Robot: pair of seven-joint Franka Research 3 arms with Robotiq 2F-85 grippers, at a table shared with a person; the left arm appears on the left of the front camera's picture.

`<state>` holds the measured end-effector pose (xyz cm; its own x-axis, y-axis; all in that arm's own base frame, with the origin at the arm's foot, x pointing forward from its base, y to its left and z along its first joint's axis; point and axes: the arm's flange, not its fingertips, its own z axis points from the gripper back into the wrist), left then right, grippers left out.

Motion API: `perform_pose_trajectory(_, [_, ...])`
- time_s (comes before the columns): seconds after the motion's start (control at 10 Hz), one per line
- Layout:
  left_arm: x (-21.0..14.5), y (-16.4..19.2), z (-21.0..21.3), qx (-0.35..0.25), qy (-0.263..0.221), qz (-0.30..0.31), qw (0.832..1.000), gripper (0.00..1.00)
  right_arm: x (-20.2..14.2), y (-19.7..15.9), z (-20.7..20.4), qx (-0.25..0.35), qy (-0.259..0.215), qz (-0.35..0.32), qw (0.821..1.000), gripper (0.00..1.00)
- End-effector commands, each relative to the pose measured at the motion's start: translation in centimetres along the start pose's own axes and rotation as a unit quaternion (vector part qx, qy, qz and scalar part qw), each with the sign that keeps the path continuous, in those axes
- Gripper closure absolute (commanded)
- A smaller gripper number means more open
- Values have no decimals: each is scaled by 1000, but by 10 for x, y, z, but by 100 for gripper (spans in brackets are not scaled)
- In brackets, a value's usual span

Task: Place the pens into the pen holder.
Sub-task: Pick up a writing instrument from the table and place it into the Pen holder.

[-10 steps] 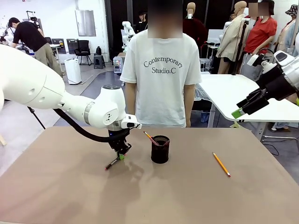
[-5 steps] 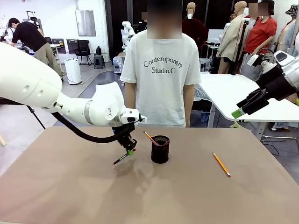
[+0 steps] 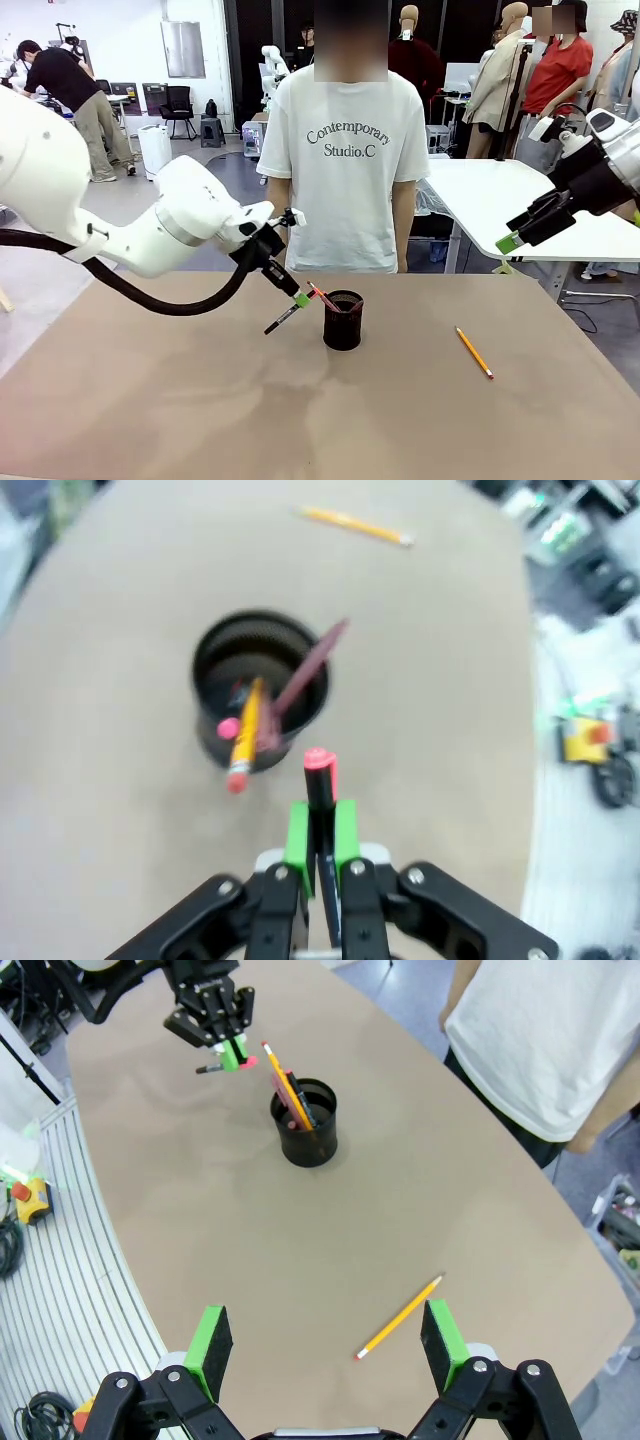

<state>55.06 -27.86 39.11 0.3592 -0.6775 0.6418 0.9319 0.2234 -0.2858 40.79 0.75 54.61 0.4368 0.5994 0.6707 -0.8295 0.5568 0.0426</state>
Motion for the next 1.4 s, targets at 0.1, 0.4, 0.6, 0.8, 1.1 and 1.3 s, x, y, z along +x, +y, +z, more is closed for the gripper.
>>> perform_pose_trajectory(0.1, [-21, -14, 21, -61, -120, -88, 987, 100, 1, -1, 0, 4, -8, 3, 1000, 0])
perform_pose_trajectory(0.4, [-20, -16, 35, -26, -236, -154, 959, 100, 1, -1, 0, 4, -8, 3, 1000, 0])
perform_pose_trajectory(0.6, [-22, -12, 37, -18, -294, -160, 942, 100, 1, -1, 0, 4, -8, 3, 1000, 0])
perform_pose_trajectory(0.8, [-23, -18, 49, 13, -390, -200, 899, 100, 1, -1, 0, 4, -8, 3, 1000, 0])
perform_pose_trajectory(1.1, [-21, -13, 43, 5, -415, -182, 891, 100, 1, -1, 0, 4, -8, 3, 1000, 0])
perform_pose_trajectory(1.3, [-12, -9, 53, 20, -400, -185, 897, 100, 1, -1, 0, 4, -8, 3, 1000, 0])
